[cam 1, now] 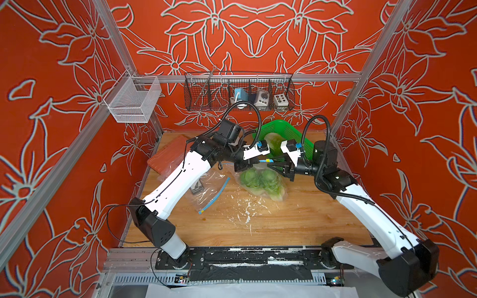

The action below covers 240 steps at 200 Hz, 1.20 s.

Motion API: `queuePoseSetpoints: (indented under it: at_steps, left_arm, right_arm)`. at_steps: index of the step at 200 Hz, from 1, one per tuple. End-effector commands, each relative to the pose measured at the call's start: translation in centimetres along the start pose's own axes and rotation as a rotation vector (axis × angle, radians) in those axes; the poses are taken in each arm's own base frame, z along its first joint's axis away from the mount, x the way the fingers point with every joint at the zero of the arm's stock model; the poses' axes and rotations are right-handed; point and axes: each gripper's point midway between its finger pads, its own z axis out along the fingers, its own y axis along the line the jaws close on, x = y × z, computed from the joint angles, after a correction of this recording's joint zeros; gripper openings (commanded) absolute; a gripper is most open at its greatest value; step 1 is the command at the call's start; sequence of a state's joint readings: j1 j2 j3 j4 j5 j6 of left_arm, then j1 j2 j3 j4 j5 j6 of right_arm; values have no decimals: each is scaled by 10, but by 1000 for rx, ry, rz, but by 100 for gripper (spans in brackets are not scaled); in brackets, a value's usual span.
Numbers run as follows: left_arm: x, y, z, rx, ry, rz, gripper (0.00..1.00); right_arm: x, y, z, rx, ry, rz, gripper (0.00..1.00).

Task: Open the zip-top bag and take out the chinese cabbages
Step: Adjust the zipper food storage bag at the center of the board, then unzip the zipper on the zipper food storage bag.

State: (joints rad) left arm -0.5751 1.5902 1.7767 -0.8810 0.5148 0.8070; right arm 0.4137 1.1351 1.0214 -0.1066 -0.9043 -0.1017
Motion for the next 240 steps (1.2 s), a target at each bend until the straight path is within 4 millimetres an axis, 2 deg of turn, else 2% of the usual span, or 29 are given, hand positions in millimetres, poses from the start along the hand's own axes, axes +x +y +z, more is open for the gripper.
queuePoseSetpoints:
  at_steps: [1,15,43,69,77,86,127,173,240]
  left_arm:
    - [-10,-2,-5,13,-43,-1,0]
    - [-9,-2,0,24,-48,-5,0]
    - [-12,-5,4,49,-78,4,1]
    - [-27,-12,1,76,-203,29,48]
    - [-35,-17,0,100,-253,37,59]
    - [-43,-22,-2,130,-306,44,63]
    - [-53,-26,0,191,-382,38,52]
    - [-55,-27,1,211,-393,32,30]
    - [-53,-22,8,204,-387,15,30]
  right_arm:
    - [0,2,-3,19,13,-43,15]
    - [1,3,-3,7,16,-40,0]
    - [1,-1,-4,36,19,-43,0]
    - [5,-1,-8,62,19,-50,0]
    - [7,1,-8,48,26,-43,0]
    - [9,2,-8,36,34,-33,0]
    - [10,7,-11,10,37,-29,0]
    - [13,5,-13,20,46,-26,0]
    - [11,9,-14,1,42,-29,0]
